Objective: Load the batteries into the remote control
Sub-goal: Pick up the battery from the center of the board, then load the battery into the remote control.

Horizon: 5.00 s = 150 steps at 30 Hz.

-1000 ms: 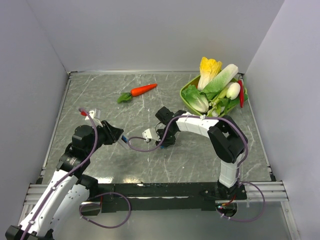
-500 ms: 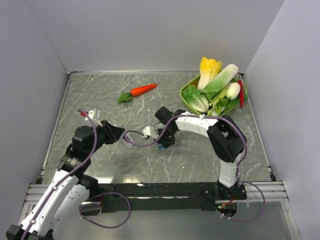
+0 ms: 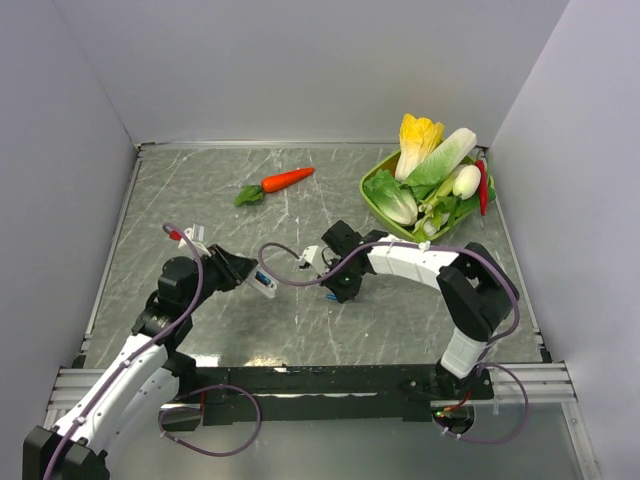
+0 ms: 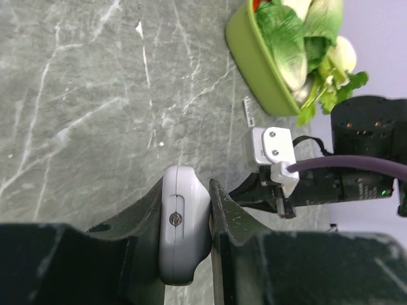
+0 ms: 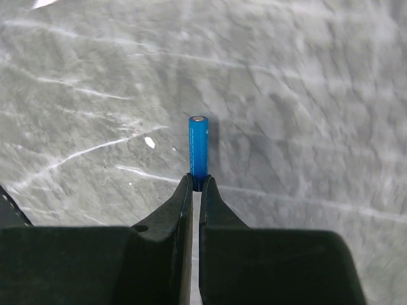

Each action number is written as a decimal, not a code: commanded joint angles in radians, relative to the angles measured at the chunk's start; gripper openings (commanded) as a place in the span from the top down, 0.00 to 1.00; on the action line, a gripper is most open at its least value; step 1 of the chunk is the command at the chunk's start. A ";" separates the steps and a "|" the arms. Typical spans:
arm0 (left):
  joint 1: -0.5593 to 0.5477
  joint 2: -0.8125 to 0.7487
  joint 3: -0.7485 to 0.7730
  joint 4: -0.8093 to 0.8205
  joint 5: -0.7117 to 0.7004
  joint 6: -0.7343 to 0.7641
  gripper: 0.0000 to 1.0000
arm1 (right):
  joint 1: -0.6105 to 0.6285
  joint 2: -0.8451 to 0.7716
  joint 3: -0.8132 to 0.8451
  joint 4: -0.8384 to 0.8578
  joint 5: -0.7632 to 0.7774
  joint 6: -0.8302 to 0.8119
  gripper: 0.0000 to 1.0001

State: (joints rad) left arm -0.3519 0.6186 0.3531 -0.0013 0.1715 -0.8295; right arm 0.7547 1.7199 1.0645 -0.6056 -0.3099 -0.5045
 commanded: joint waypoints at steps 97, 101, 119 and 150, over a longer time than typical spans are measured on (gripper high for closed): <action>-0.105 0.260 -0.190 0.894 0.114 -0.436 0.99 | 0.302 -0.078 0.677 -0.350 0.235 0.408 0.43; -0.105 0.285 -0.206 0.941 0.120 -0.502 0.99 | 0.301 -0.143 0.658 -0.324 0.245 0.406 0.39; -0.105 0.366 -0.258 1.242 0.096 -0.853 0.99 | 0.250 -0.490 0.275 -0.054 0.106 0.327 0.72; -0.105 0.283 -0.129 0.931 0.174 -0.715 0.99 | 0.250 -0.462 0.336 -0.005 0.000 0.192 0.78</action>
State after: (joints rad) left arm -0.4534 0.9169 0.1600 0.9665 0.3126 -1.5826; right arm 1.0054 1.2648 1.3506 -0.5991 -0.2749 -0.2333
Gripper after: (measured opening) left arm 0.300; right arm 0.175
